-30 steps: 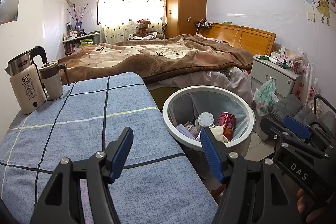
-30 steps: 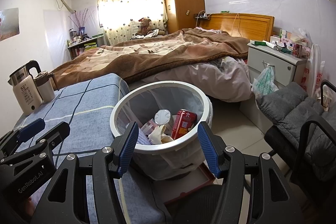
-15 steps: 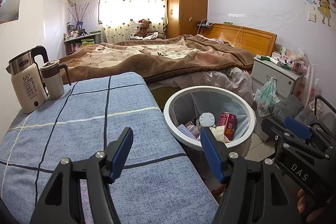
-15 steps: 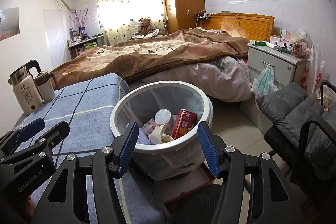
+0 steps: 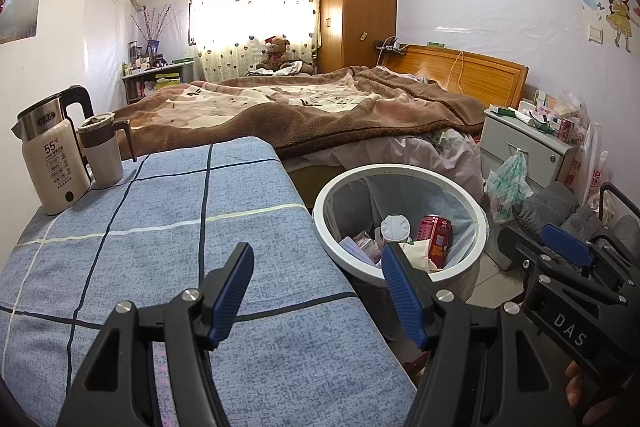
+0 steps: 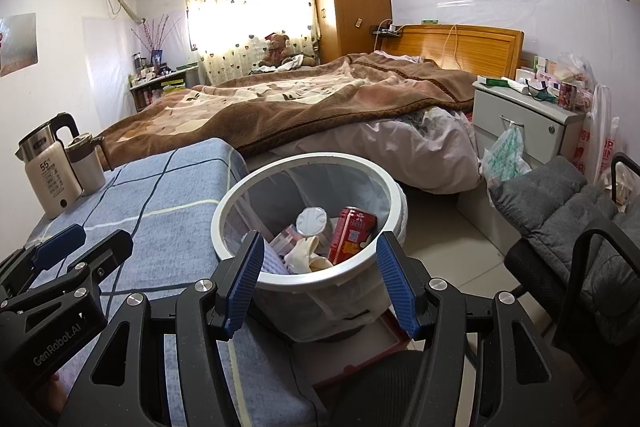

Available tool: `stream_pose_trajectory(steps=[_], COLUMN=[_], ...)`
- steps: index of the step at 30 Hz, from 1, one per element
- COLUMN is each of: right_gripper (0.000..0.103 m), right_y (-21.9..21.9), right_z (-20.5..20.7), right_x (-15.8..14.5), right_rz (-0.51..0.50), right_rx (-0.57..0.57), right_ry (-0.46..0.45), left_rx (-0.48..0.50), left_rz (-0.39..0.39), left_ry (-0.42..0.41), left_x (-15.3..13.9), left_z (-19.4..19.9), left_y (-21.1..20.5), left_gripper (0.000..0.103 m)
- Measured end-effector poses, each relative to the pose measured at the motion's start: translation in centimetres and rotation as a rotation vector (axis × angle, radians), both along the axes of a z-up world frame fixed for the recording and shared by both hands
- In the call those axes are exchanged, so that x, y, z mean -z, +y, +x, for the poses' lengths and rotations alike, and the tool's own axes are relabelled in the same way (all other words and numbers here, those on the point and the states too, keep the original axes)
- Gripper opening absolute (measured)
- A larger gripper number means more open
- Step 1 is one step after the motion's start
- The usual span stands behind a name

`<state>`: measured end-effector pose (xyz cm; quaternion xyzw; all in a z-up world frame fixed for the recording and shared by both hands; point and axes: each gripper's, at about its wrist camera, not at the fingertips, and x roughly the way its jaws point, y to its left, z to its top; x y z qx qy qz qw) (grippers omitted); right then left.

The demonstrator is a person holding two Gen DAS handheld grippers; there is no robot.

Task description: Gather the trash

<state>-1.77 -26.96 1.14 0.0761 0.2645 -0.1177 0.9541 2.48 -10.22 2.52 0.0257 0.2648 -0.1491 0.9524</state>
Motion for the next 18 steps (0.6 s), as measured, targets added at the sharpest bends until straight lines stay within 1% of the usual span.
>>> stream_pose_trajectory(steps=[18], right_gripper=[0.059], right_y=[0.18], right_z=[0.01], right_x=[-0.04], right_rz=[0.001], right_rx=[0.001], right_ry=[0.001], left_rx=[-0.002], left_rz=[0.002], left_ry=[-0.001], left_x=[-0.03], left_z=[-0.03], left_y=[0.07], left_gripper=[0.068])
